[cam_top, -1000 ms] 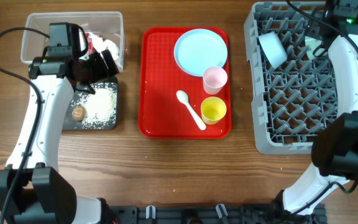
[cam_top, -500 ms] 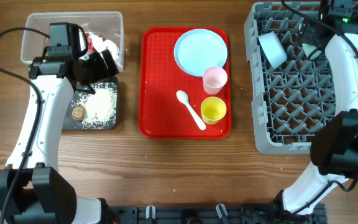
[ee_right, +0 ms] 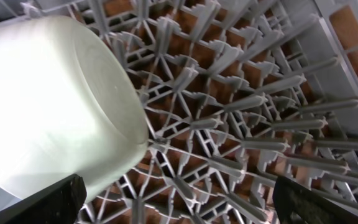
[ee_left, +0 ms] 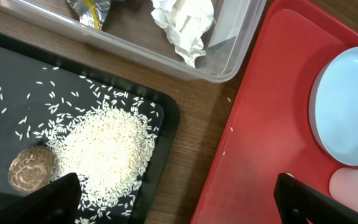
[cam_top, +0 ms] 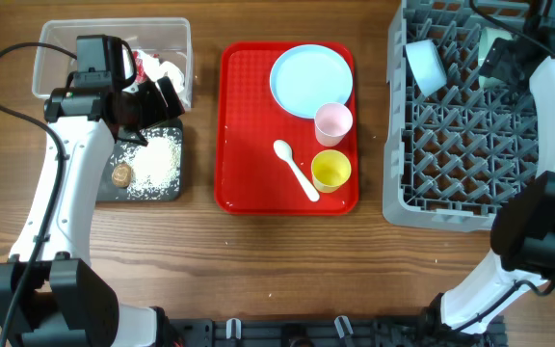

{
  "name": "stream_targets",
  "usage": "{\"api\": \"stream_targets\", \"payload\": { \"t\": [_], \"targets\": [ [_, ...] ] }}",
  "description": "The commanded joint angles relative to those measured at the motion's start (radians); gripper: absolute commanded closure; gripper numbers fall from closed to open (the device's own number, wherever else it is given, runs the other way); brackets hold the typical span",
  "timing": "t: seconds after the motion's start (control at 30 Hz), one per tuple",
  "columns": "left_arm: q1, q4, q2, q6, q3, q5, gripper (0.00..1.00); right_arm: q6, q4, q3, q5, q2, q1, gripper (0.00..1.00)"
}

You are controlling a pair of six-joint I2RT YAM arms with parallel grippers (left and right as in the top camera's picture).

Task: Sort waste into correct bins and load items into the dishwasher rack
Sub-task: 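Move the right gripper to the light-blue plate and grasp its rim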

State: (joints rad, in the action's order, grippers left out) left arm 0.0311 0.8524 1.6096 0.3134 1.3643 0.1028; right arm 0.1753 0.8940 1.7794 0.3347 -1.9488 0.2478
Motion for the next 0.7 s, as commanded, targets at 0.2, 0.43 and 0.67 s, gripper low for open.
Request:
{"api": "stream_targets", "payload": {
  "t": [0.2, 0.43, 0.67],
  "targets": [
    [0.005, 0.003, -0.009, 0.009, -0.006, 0.009, 0.00, -0.019, -0.014, 0.024, -0.041, 0.100, -0.068, 0.00],
    [0.005, 0.004, -0.009, 0.009, -0.006, 0.009, 0.00, -0.019, -0.034, 0.024, -0.333, 0.101, -0.068, 0.00],
    [0.005, 0.004, -0.009, 0.009, -0.006, 0.009, 0.00, -0.150, 0.009, 0.025, -0.288, 0.127, -0.178, 0.11]
  ]
}}
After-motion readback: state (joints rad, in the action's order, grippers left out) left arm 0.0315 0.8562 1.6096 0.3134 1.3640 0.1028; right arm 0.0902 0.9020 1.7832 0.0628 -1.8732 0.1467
